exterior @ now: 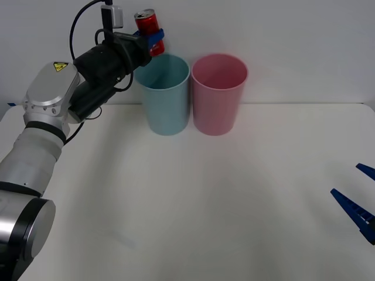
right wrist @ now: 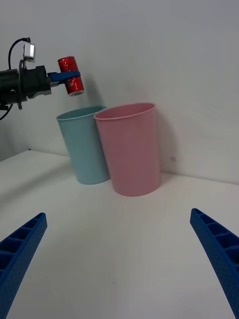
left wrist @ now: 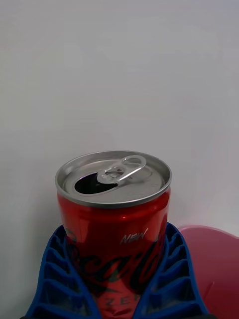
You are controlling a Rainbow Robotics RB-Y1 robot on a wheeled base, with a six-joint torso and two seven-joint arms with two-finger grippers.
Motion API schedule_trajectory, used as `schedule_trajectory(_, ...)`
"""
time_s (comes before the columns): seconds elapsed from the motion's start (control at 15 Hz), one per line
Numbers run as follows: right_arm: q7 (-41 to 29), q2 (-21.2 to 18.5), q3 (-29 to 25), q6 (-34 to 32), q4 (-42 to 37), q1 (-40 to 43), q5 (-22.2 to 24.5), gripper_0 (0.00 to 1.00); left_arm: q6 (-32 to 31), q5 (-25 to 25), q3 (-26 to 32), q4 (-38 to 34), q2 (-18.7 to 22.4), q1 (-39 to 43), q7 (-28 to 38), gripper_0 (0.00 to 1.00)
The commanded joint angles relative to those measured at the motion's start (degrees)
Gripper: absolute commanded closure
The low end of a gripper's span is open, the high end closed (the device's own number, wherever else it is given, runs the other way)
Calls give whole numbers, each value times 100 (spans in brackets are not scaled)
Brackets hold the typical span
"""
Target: Grasp the object on the table and drop it into the matching bin: aluminum can to the light blue bin, PET bottle to the pink bin.
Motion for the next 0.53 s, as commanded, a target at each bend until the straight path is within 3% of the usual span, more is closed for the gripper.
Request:
schedule_trajectory(0.07,0,0,0,0,0,0,0,0,-7,9,0,-4,-29,0,-36,54)
schedule_trajectory(0.13,0,0,0,0,0,0,0,0,-7,9,0,5,-20,0,-45,0)
schedule_trajectory(0.53,0,0,0,0,0,0,0,0,-51,97,9,-4,-11,26,-106,0)
